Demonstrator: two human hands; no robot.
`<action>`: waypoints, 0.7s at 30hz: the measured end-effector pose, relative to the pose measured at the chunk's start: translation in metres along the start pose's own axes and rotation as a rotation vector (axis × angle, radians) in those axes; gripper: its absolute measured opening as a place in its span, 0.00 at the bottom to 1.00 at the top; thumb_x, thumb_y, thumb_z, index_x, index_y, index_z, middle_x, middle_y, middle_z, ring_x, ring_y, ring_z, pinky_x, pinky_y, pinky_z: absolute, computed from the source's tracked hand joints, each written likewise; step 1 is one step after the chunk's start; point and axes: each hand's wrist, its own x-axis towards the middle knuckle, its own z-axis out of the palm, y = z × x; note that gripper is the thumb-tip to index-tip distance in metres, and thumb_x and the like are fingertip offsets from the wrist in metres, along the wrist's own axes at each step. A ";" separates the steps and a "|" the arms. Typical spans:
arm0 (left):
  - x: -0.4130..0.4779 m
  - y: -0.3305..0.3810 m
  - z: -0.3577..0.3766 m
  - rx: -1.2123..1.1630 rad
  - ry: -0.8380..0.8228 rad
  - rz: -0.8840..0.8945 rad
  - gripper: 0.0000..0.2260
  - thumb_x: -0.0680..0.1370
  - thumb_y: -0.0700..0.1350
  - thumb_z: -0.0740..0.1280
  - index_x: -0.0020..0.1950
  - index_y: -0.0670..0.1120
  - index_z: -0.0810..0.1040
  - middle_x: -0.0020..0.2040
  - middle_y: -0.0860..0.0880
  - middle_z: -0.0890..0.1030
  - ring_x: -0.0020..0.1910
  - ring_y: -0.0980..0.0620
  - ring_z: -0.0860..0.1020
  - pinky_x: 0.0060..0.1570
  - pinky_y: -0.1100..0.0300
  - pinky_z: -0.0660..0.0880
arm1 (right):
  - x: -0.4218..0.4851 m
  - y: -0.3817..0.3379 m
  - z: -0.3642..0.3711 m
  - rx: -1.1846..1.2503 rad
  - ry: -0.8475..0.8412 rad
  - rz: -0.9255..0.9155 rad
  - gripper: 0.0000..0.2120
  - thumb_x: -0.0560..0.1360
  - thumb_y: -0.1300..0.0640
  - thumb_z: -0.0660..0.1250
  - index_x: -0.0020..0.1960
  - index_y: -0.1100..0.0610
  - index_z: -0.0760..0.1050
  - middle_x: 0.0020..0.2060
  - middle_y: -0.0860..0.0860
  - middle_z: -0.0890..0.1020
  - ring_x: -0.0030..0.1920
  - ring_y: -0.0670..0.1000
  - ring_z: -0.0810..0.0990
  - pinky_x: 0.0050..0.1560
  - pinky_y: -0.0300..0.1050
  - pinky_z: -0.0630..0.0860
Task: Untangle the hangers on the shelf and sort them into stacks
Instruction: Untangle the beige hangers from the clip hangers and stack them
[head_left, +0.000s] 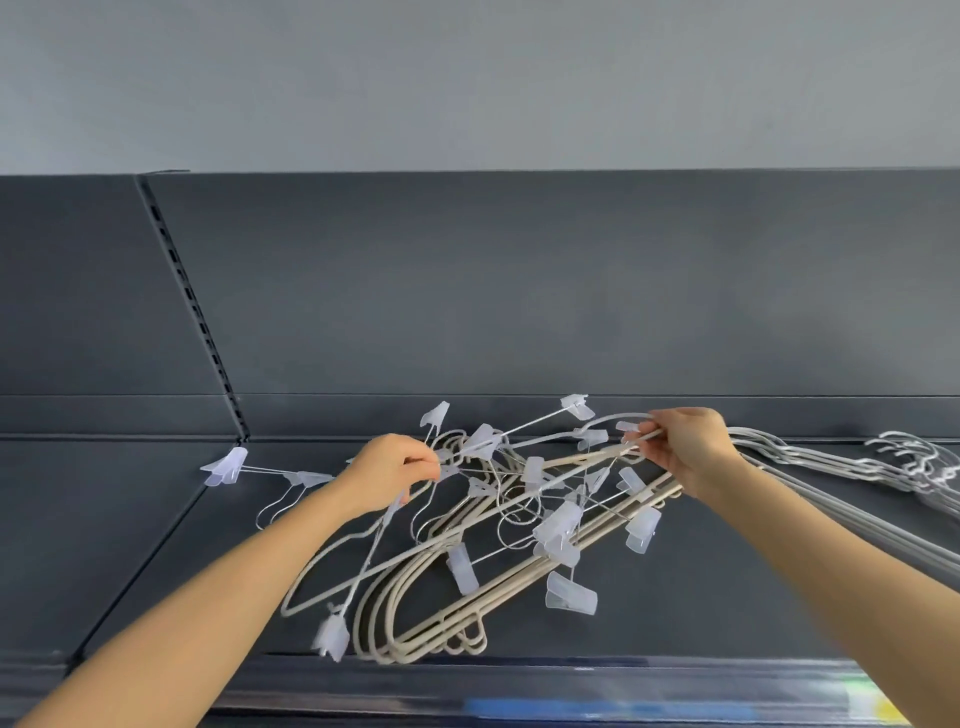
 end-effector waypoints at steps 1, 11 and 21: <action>-0.002 -0.004 -0.005 0.013 0.014 -0.003 0.08 0.77 0.42 0.66 0.41 0.44 0.83 0.41 0.51 0.82 0.24 0.57 0.74 0.30 0.66 0.71 | 0.000 -0.002 0.001 -0.008 0.036 -0.014 0.09 0.79 0.68 0.55 0.43 0.64 0.70 0.31 0.57 0.76 0.34 0.55 0.81 0.24 0.38 0.77; -0.016 -0.029 -0.032 0.026 0.096 0.004 0.07 0.76 0.40 0.67 0.40 0.42 0.83 0.41 0.49 0.78 0.24 0.56 0.73 0.32 0.68 0.70 | -0.008 -0.011 0.006 0.018 0.114 -0.070 0.14 0.78 0.70 0.54 0.36 0.64 0.70 0.31 0.58 0.76 0.32 0.53 0.81 0.26 0.37 0.76; -0.027 -0.051 -0.061 0.251 -0.002 0.019 0.09 0.78 0.45 0.66 0.39 0.50 0.81 0.43 0.52 0.74 0.25 0.58 0.75 0.41 0.57 0.72 | -0.021 -0.002 0.006 0.051 0.081 -0.030 0.13 0.78 0.72 0.53 0.37 0.66 0.69 0.32 0.60 0.75 0.25 0.52 0.81 0.22 0.36 0.75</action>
